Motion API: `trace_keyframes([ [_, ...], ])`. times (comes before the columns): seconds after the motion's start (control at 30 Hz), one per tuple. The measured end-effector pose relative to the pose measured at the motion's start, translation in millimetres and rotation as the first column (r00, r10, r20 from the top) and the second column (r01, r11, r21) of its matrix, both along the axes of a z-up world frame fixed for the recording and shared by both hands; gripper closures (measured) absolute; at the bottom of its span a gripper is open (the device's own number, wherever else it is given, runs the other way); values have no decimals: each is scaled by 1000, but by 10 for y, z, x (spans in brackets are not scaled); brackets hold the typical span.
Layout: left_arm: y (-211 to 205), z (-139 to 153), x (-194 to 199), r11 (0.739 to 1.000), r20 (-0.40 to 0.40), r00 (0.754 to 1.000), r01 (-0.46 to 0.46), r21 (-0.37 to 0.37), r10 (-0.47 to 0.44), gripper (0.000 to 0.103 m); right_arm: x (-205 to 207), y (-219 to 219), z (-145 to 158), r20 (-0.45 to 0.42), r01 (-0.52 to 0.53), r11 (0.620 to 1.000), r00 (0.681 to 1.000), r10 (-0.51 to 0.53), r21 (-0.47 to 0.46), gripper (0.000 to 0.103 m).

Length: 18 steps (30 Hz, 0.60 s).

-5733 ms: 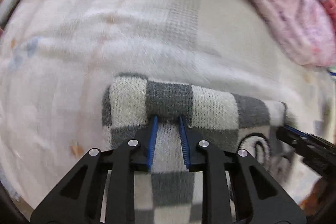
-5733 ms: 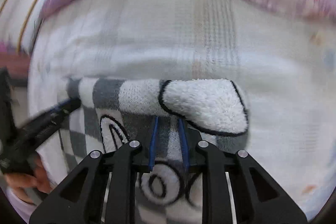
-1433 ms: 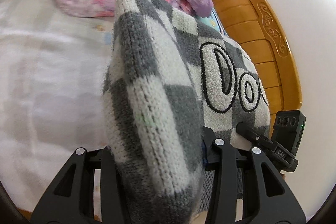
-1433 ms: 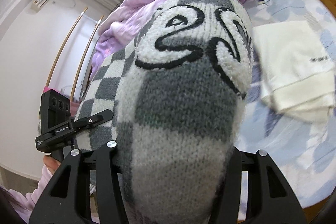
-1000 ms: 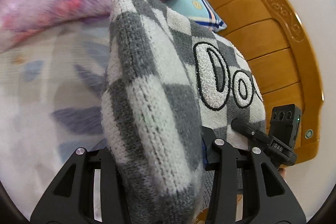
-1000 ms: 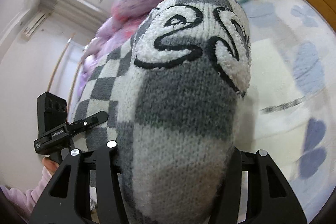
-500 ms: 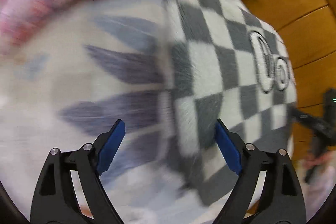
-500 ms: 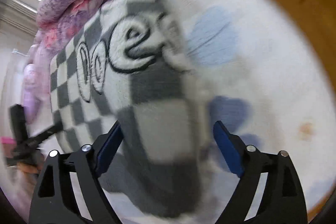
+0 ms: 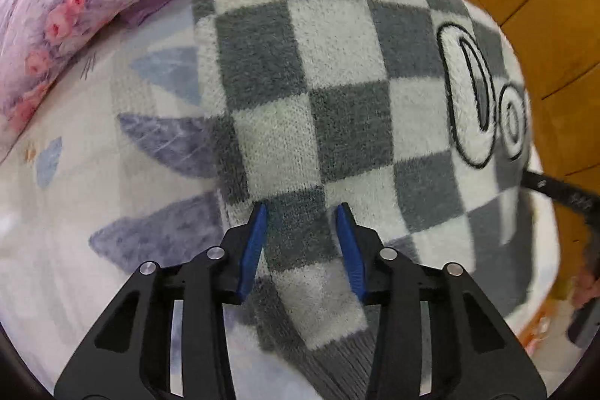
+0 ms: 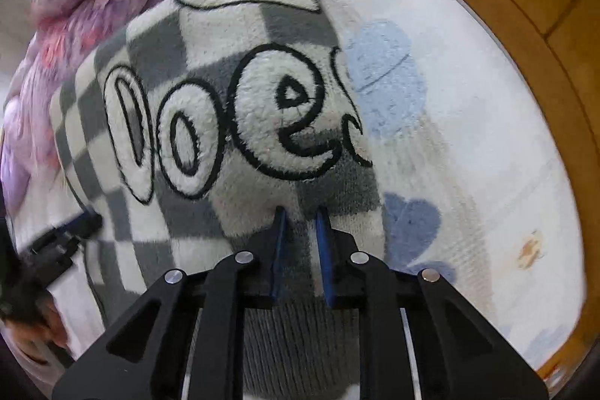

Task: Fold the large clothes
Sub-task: 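Carry the bundle toward the headboard, lower it and open both tools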

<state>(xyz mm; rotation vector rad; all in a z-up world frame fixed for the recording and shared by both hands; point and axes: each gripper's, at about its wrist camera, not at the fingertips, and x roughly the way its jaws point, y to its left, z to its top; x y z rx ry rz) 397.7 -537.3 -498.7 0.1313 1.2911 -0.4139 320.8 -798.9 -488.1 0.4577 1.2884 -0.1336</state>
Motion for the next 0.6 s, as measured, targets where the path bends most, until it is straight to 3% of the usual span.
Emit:
trace_keyframes([
  [0.07,5,51,-39,1000,4,1000,1,3,-1,62,-72,42,65,24,5,1000,1000,-5,-16,86],
  [0.13,18,142,-87,1000,-6,1000,10,-19,-11,49,-204,86,122,28,-6,998,1000,8,-63,84],
  [0.17,20,193,-104,999,-12,1000,17,-31,-18,37,-250,102,165,30,3,998,1000,-2,-62,80],
  [0.23,30,314,-133,1000,-3,1000,20,-19,-20,33,-328,90,249,26,43,999,999,-43,-8,59],
  [0.27,38,375,-143,1000,1,1000,24,-14,-24,33,-250,113,253,28,63,998,998,-63,8,40],
  [0.33,84,537,-169,999,2,1000,24,-23,-24,32,-341,83,401,77,98,995,992,-100,29,38],
  [0.4,149,710,-218,1000,38,999,8,-19,-7,21,-398,151,641,121,125,991,984,-129,45,38],
  [0.6,373,1398,-386,999,155,987,25,42,-31,18,-597,501,1379,208,180,984,962,-179,14,31],
])
